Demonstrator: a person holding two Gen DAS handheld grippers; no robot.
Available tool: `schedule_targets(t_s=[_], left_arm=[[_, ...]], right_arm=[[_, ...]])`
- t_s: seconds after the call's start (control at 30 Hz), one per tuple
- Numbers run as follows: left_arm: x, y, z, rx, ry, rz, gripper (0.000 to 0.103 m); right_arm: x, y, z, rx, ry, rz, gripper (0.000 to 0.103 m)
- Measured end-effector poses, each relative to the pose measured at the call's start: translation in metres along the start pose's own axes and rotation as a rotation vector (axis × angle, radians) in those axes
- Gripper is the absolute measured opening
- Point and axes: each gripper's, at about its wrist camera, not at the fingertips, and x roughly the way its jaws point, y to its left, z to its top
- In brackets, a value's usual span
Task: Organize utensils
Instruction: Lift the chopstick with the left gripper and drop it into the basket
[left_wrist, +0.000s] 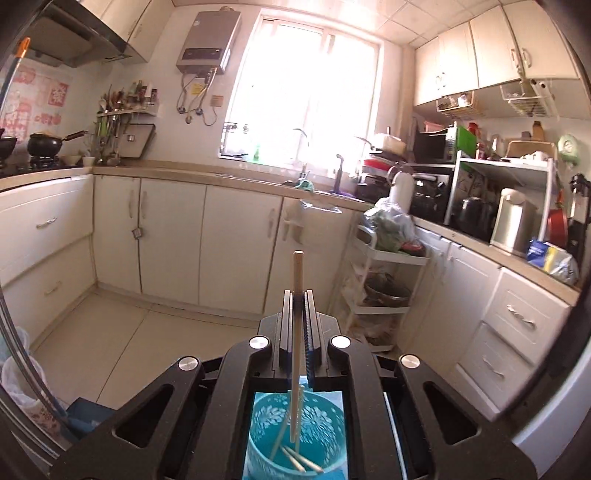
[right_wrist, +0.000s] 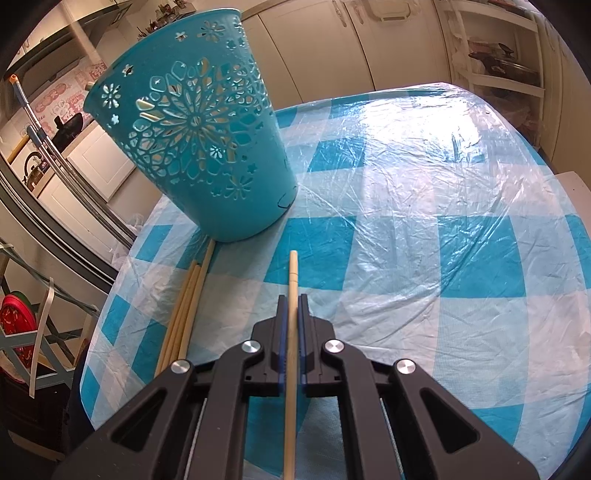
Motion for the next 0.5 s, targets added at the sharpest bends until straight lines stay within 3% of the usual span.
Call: schedule_targets(t_s=[0.2, 0.33, 0.43, 0.5], left_arm=[[0.048, -0.003, -0.040, 0.042, 0.083, 0.059, 0.006], [0.075, 0.006, -0.078, 0.049, 0.204, 0.092, 0.006], [0.080, 0.016, -0.101, 0.047, 0.276, 0.116, 0.006], [0.076, 0.020, -0.110, 0.045, 0.294, 0.125, 0.013]], right_arm=[[0.000, 0.000, 0.000, 0.003, 0.000, 0.003, 0.004], [0.000, 0.000, 0.000, 0.002, 0.000, 0.002, 0.004], [0.000, 0.000, 0.000, 0.003, 0.000, 0.002, 0.004], [0.000, 0.000, 0.000, 0.002, 0.000, 0.002, 0.004]])
